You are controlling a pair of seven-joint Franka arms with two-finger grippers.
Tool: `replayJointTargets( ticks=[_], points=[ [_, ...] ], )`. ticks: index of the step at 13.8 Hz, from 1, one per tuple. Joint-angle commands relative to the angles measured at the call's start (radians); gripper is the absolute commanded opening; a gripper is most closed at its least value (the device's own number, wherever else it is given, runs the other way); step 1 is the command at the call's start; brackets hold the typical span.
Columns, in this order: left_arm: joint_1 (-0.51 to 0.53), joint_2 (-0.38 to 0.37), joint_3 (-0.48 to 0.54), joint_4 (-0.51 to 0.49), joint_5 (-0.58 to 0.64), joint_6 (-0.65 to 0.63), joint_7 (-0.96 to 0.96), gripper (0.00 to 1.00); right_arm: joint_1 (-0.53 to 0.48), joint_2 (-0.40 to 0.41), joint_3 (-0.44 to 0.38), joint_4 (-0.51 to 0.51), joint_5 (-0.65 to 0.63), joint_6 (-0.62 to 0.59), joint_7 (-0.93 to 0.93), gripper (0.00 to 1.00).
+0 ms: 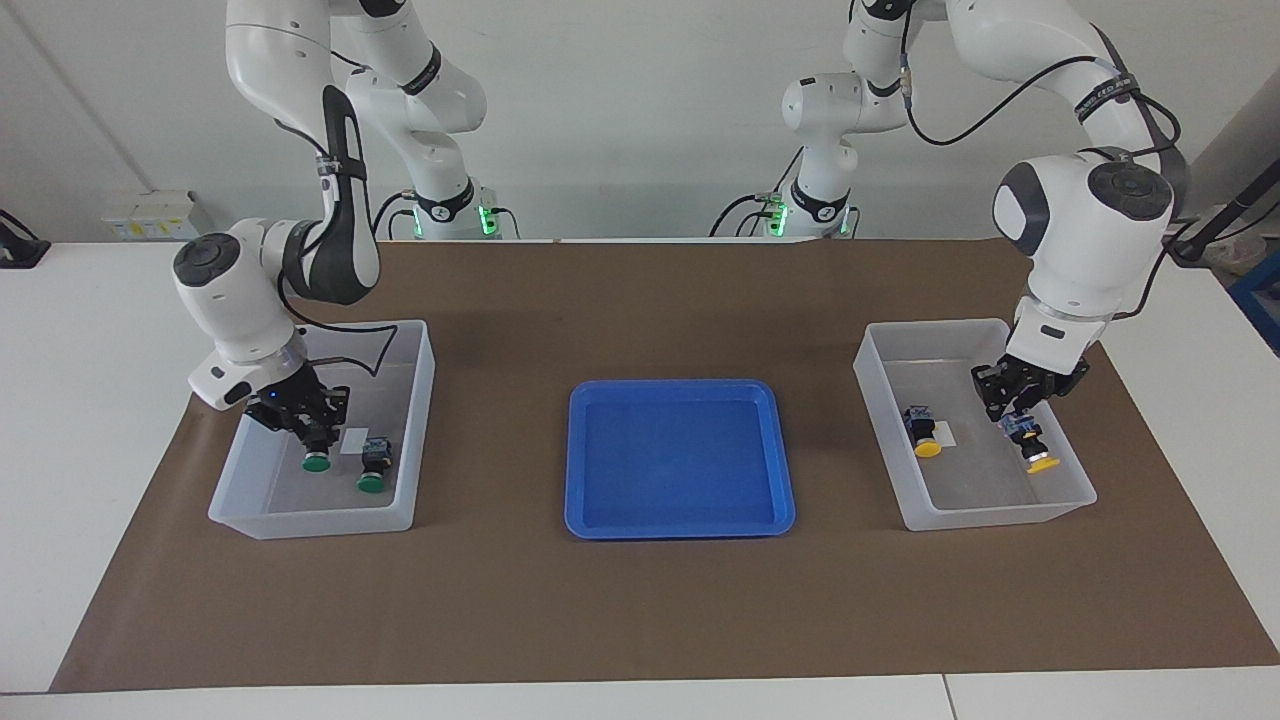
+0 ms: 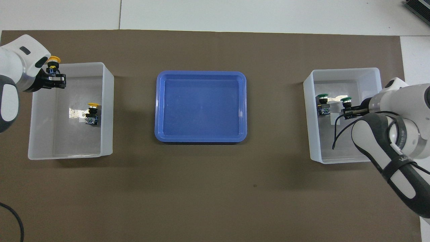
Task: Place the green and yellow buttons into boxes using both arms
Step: 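Carry the yellow button to the left bin while the right carries green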
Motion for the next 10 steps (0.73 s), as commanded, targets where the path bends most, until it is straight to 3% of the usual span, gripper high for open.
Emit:
replayJointTargets(
  ticks=[1,3,4,5,6,10],
  points=[
    [0.084,-0.096,-0.009,-0.211,0.019,0.185,0.093,0.00,-0.008,0.026,0.009,0.003,0.024,0.052,-0.035,0.00],
    [0.126,-0.113,-0.009,-0.257,0.017,0.200,0.157,0.00,-0.008,0.028,0.009,0.010,0.024,0.043,-0.029,0.54],
    [0.138,-0.120,-0.011,-0.274,0.017,0.200,0.170,0.00,-0.008,0.028,0.009,0.012,0.024,0.037,-0.026,0.64],
    [0.141,-0.133,-0.011,-0.297,0.017,0.200,0.171,0.00,-0.008,0.026,0.009,0.012,0.024,0.036,-0.024,0.90],
    [0.143,-0.140,-0.011,-0.319,0.017,0.206,0.173,0.00,-0.008,0.023,0.009,0.024,0.024,0.029,-0.024,1.00],
    [0.128,-0.113,-0.011,-0.372,0.017,0.326,0.161,0.00,-0.005,-0.033,0.009,0.096,0.024,-0.094,-0.023,1.00]
  ],
)
